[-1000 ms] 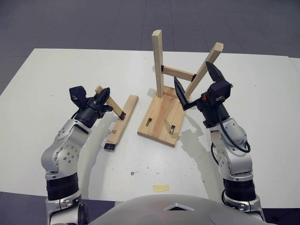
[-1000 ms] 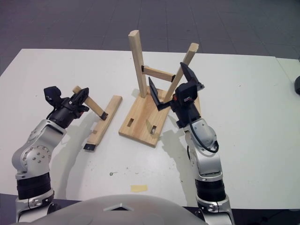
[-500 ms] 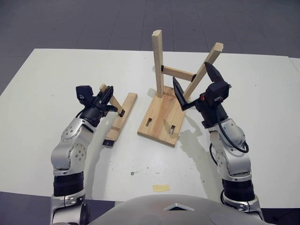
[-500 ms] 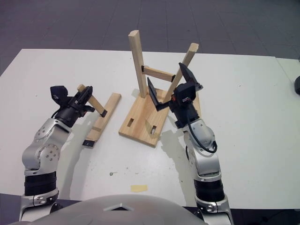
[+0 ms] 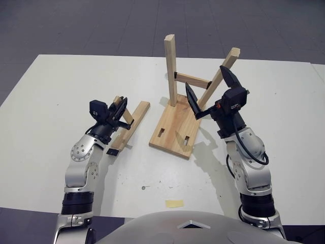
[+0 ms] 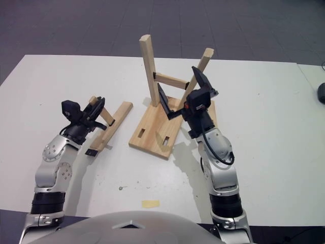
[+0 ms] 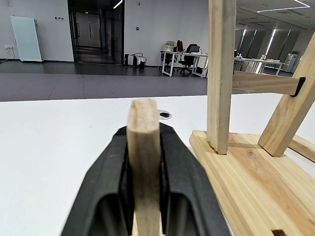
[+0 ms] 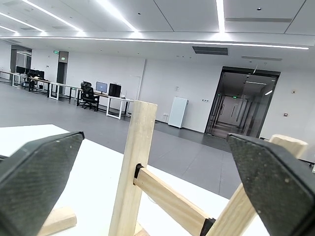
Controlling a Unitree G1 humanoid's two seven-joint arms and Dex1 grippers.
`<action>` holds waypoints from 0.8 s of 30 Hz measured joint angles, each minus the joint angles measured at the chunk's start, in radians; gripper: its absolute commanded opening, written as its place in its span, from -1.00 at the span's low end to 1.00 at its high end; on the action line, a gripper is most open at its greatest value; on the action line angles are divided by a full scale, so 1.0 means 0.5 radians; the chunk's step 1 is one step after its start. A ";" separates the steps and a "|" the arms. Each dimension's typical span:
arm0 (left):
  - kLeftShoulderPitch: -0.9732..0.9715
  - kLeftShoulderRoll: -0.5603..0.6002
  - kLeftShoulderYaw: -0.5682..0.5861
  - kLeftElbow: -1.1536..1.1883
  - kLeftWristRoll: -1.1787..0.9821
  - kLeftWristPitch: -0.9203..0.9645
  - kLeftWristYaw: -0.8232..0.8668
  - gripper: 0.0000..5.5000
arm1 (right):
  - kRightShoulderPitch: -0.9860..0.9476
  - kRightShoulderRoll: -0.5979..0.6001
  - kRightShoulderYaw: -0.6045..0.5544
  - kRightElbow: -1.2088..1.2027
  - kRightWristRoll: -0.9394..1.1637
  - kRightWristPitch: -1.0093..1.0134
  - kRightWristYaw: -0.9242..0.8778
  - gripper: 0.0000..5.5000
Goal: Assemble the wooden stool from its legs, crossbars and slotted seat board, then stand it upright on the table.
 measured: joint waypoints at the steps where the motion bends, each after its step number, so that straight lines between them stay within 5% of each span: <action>1: -0.001 0.001 -0.009 0.022 0.007 -0.037 -0.014 -0.85 | 0.000 0.000 0.000 0.000 0.000 0.000 0.000 0.96; 19: -0.057 0.082 -0.094 0.142 0.050 -0.110 -0.049 -0.85 | -0.041 0.005 0.008 0.006 -0.039 -0.022 -0.002 0.96; 24: 0.071 0.105 -0.129 0.261 0.139 0.128 0.012 -0.51 | -0.043 0.021 0.023 0.011 -0.063 -0.040 -0.007 0.96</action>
